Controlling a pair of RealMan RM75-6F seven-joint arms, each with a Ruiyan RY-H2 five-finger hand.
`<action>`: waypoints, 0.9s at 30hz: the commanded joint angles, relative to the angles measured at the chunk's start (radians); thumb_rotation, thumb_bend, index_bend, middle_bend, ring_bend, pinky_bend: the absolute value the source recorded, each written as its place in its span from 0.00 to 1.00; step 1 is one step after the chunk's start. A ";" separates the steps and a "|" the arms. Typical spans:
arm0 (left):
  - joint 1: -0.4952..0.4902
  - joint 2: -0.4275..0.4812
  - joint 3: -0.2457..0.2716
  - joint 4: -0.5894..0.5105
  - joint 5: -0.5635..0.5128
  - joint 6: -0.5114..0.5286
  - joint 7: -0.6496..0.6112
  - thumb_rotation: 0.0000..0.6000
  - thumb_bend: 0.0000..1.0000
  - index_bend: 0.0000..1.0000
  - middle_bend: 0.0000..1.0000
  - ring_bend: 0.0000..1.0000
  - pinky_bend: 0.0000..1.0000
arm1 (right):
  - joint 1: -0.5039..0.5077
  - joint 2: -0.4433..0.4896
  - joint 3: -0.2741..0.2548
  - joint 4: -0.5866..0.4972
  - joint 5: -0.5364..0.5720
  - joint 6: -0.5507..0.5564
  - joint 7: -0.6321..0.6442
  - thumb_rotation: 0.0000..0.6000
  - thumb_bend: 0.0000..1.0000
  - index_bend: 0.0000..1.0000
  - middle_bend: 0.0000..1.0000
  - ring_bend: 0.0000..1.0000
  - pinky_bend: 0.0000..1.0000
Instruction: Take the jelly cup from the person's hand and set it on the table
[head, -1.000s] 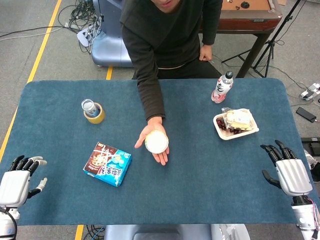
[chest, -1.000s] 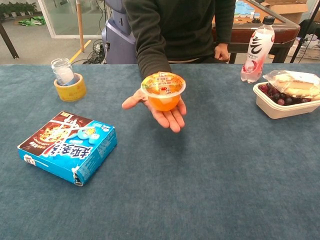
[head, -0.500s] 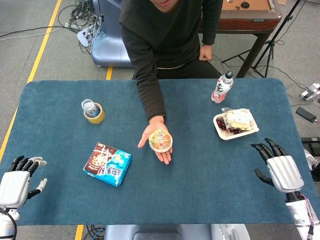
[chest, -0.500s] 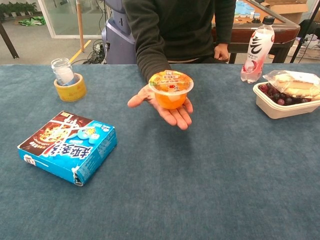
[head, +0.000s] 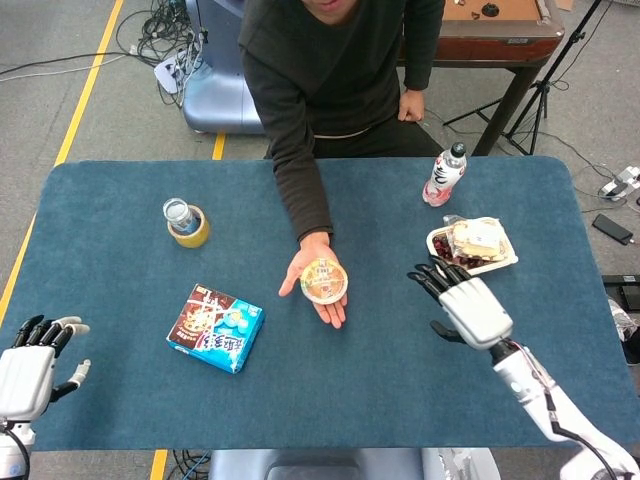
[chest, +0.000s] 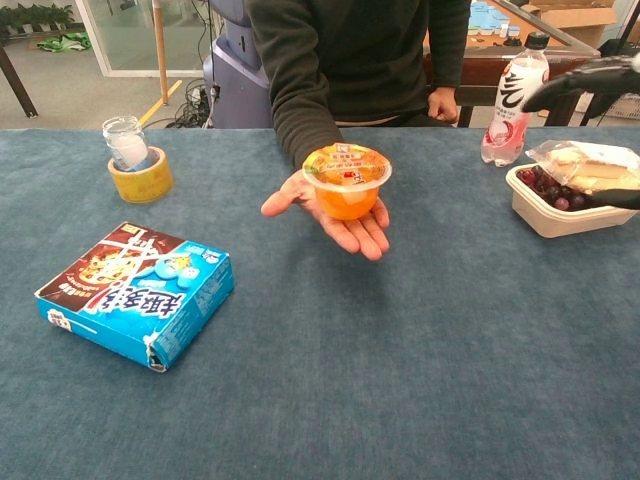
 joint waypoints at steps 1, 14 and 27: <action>0.002 0.000 0.001 0.004 -0.003 0.000 -0.003 1.00 0.30 0.36 0.28 0.23 0.11 | 0.104 -0.060 0.057 -0.008 0.089 -0.106 -0.032 1.00 0.18 0.06 0.07 0.00 0.17; 0.011 0.002 0.002 0.013 -0.005 0.006 -0.014 1.00 0.30 0.36 0.28 0.23 0.11 | 0.359 -0.271 0.117 0.121 0.301 -0.290 -0.128 1.00 0.13 0.02 0.03 0.00 0.14; 0.025 0.008 0.004 0.016 -0.010 0.017 -0.020 1.00 0.30 0.36 0.28 0.23 0.11 | 0.511 -0.396 0.121 0.277 0.456 -0.343 -0.170 1.00 0.13 0.02 0.06 0.00 0.12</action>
